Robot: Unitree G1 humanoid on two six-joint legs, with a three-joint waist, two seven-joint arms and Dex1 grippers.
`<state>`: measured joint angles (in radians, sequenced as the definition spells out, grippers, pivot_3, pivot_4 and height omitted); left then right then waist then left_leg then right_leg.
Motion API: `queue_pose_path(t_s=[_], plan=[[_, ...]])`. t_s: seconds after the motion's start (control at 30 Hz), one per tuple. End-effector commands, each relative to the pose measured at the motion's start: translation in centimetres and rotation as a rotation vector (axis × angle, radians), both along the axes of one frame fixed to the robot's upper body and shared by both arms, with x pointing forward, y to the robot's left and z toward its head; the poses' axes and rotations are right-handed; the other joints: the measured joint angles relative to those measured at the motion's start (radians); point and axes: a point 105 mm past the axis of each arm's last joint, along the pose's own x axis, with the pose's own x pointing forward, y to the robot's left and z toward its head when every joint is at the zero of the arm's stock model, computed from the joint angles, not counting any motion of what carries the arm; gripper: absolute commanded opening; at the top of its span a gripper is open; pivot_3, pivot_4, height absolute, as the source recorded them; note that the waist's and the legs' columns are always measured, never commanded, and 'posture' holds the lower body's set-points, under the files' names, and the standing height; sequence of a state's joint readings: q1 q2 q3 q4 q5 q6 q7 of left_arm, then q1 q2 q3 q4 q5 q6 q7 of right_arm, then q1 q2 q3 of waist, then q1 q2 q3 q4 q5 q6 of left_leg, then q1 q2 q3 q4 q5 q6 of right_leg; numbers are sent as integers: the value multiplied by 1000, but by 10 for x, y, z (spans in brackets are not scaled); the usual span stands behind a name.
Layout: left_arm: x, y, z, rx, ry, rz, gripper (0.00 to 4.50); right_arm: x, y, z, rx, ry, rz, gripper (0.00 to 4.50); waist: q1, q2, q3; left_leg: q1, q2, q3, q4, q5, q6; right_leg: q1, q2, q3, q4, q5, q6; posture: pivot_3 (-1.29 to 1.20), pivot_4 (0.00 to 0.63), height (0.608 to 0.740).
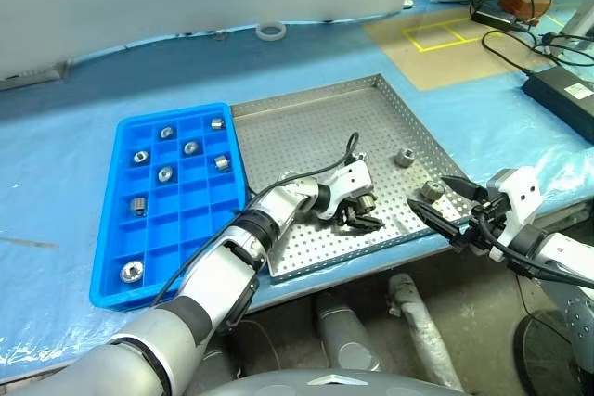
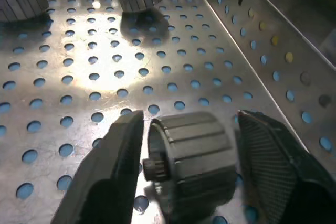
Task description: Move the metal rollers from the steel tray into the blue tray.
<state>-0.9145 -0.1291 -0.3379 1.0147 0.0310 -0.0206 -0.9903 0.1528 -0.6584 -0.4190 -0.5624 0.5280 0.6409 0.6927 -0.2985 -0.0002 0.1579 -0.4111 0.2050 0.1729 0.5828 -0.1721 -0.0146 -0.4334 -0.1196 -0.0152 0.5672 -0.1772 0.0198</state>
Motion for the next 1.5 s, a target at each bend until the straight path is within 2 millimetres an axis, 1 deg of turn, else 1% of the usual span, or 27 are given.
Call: queue_pose_path(t_s=[0.03,0.07,0.1,0.17,0.23,0.3,0.4,0.47,0.6,0.63,0.67,0.73,0.77,0.83,0.93,0.97,1.0,1.07,1.13,1.2,1.27,1.37,1.4,1.5], plan=[[-4,-10,10,-72,54,1,1720,3,4,10,-6,-43,29,4500,-11,0,0,-1,-1,0,0,0,1,0,-2,-2,0,0,0,-736,150,740],[-4,-10,15,-98,65,1,1456,4,4,10,-6,-43,35,4500,-14,0,0,-1,-1,0,0,-1,1,0,-4,-5,0,0,0,-736,150,740],[-2,-10,22,-135,79,9,1421,6,6,11,-4,-45,44,4500,-16,0,0,-2,-1,0,0,-1,1,0,-5,-6,0,0,0,-695,150,740],[1,-7,34,-194,90,24,1421,9,9,13,2,-49,65,4500,-18,0,0,-3,-1,-1,0,-1,2,0,-6,-8,0,0,0,-695,150,740],[6,-2,46,-247,81,53,1421,14,13,14,7,-50,94,4500,-18,0,0,-4,-1,-1,0,-1,2,-1,-6,-9,0,0,0,-635,150,740],[12,6,61,-319,71,93,1421,21,20,15,13,-50,134,4500,-15,0,0,-4,0,-2,0,-1,2,-1,-6,-10,0,0,0,-575,150,740],[18,22,79,-391,49,154,1421,32,30,16,23,-46,200,4500,-6,0,0,-4,0,-2,0,-1,2,-1,-6,-11,1,1,-1,-491,150,740],[23,37,89,-422,30,214,1421,41,39,17,31,-46,254,4500,0,0,0,-4,0,-2,0,0,3,-1,-6,-11,2,3,-6,-457,150,740],[24,65,97,-439,-6,312,1421,56,54,20,46,-45,348,4500,33,0,1,-3,1,-2,-1,1,5,-1,-6,-12,4,4,-7,-332,150,740],[23,73,98,-440,-14,342,1421,59,59,20,49,-44,374,4500,45,0,1,-2,2,-2,-1,1,6,-1,-6,-12,4,5,-8,-306,150,740],[24,86,98,-437,-30,393,1421,65,66,21,53,-40,413,4500,62,-1,1,-2,2,-2,-1,1,6,0,-6,-12,4,5,-8,-253,150,740],[22,107,97,-426,-55,473,1421,72,77,20,56,-31,474,4500,93,-1,1,-1,2,-2,-1,1,6,0,-6,-12,5,5,-9,-192,150,740],[21,114,97,-420,-64,501,1421,75,81,20,56,-28,496,4500,107,-1,1,-1,2,-2,-1,2,6,-1,-6,-12,5,5,-9,-169,150,740],[19,136,95,-411,-83,589,1421,81,93,20,60,-22,562,4500,154,-1,1,-1,3,-2,-1,2,6,-2,-5,-12,6,5,-9,-105,150,740],[13,160,90,-377,-113,692,1421,89,110,19,61,-17,643,4500,233,0,1,-1,4,0,-2,2,6,-3,-5,-11,8,4,-12,-21,150,740],[10,166,89,-361,-124,718,1421,91,115,19,62,-16,667,4500,264,0,1,-1,4,0,-2,2,6,-3,-5,-11,9,3,-13,6,150,740],[7,170,88,-350,-130,735,1421,92,118,19,62,-15,684,4500,278,0,1,0,4,1,-2,2,6,-4,-6,-11,12,1,-17,17,150,740],[3,179,88,-353,-136,792,1421,95,124,19,61,-16,716,4500,328,-1,1,0,4,1,-2,2,5,-4,-6,-10,16,-2,-22,55,150,740],[-1,186,87,-351,-136,842,1421,98,129,18,60,-14,742,4500,364,-1,1,0,4,1,-2,2,5,-4,-6,-9,18,-4,-25,71,150,740],[-3,190,84,-339,-135,876,1421,99,132,17,59,-12,757,4500,385,-1,1,0,4,1,-2,3,4,-4,-6,-9,20,-4,-25,85,150,740],[-5,194,79,-317,-137,909,1421,99,133,16,61,-9,766,4500,395,-1,2,1,4,1,-1,3,3,-4,-6,-9,20,-4,-25,92,150,740],[-10,200,74,-291,-136,953,1421,99,133,14,58,-7,771,4500,394,-1,2,3,5,1,-2,4,0,-4,-6,-9,21,-4,-25,94,150,740],[-12,203,72,-278,-141,975,1421,99,133,13,58,-6,771,4500,394,-1,2,4,6,1,-2,4,-4,-4,-5,-9,23,-4,-25,94,150,740],[-17,210,66,-216,-175,1011,1421,98,133,10,57,-1,773,4500,394,-2,2,5,10,0,-5,6,-9,-4,-4,-9,24,-4,-25,95,150,740]])
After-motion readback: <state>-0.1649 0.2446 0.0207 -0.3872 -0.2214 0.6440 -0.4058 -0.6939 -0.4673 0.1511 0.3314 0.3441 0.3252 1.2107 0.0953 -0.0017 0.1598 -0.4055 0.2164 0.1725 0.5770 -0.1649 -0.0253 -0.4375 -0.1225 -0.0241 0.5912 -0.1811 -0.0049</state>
